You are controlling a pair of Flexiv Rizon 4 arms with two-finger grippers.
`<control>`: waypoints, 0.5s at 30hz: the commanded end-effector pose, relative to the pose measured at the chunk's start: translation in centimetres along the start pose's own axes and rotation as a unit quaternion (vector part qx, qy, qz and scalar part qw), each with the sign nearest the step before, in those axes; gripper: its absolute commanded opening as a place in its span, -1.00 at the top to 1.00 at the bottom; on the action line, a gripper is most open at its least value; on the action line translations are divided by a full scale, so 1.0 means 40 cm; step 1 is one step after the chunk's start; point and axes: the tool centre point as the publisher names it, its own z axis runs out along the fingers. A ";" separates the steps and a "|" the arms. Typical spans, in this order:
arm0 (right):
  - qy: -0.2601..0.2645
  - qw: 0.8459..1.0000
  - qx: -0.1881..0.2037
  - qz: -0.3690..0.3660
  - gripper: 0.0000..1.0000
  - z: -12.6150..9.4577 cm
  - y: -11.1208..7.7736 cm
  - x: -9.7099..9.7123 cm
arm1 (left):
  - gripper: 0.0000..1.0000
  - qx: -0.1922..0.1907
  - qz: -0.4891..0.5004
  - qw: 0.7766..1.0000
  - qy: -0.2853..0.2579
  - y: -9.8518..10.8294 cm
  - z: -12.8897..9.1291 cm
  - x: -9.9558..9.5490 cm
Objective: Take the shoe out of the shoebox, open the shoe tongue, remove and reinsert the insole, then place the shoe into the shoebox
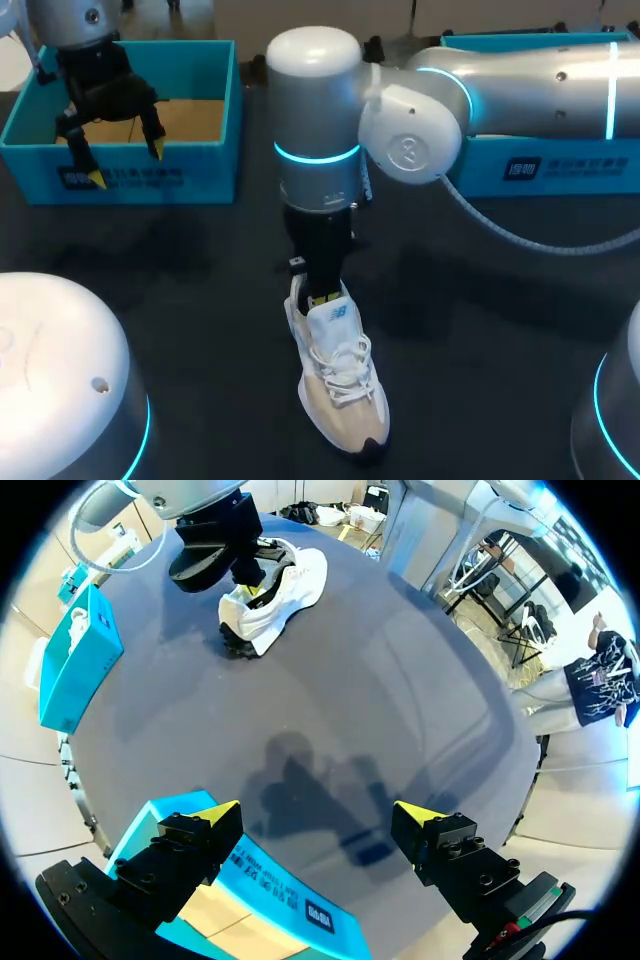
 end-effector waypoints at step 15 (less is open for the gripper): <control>-0.019 0.998 0.048 0.034 -0.32 0.009 -0.050 0.073 | -1.00 -0.001 0.000 1.000 0.000 0.000 -0.003 0.002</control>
